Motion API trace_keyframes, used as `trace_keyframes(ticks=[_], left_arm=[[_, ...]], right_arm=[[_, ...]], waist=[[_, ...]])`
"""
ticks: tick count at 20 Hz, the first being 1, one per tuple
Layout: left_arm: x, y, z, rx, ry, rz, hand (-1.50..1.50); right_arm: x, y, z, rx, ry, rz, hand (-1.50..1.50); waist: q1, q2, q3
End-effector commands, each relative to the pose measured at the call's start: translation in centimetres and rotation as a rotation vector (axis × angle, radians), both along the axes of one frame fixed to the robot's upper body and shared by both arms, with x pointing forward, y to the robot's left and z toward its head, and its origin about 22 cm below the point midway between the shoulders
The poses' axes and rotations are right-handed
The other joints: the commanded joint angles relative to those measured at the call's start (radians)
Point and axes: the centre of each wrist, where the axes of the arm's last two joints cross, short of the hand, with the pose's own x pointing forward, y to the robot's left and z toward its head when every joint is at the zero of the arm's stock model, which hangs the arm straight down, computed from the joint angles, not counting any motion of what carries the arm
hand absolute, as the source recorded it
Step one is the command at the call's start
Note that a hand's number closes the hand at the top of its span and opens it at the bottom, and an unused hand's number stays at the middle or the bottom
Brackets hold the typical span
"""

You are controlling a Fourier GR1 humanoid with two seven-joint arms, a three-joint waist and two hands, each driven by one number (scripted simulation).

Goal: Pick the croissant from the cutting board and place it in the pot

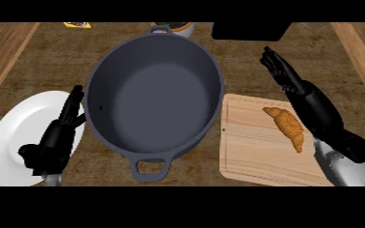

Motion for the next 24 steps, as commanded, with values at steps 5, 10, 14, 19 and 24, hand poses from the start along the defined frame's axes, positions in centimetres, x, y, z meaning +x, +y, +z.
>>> trace_keyframes(ticks=[5,10,14,19,24], left_arm=[[1.5,8.1,1.9,0.241,0.146,0.233,0.0],[0.3,7.9,-0.4,0.194,0.313,0.285,0.0],[1.6,6.8,0.5,0.186,0.366,0.278,0.0],[2.5,7.5,2.5,0.209,0.39,0.27,0.0],[2.5,5.9,0.5,0.207,0.368,0.29,0.0]], right_arm=[[-0.3,-1.6,-3.1,-0.218,0.119,-0.111,1.5],[-0.4,-5.8,-3.8,-0.322,-0.292,-0.632,-1.5],[-4.7,-3.6,-9.2,-0.393,-0.371,-0.612,-1.5],[-6.7,-3.8,-7.2,-0.554,-0.317,-0.624,-1.5],[-8.3,-5.5,-3.8,-0.852,-0.211,-0.697,-1.5]], waist=[[-0.028,-0.006,0.021],[-0.075,-0.008,0.027],[-0.044,-0.011,0.022],[-0.033,-0.013,0.019],[-0.058,-0.017,0.015]])
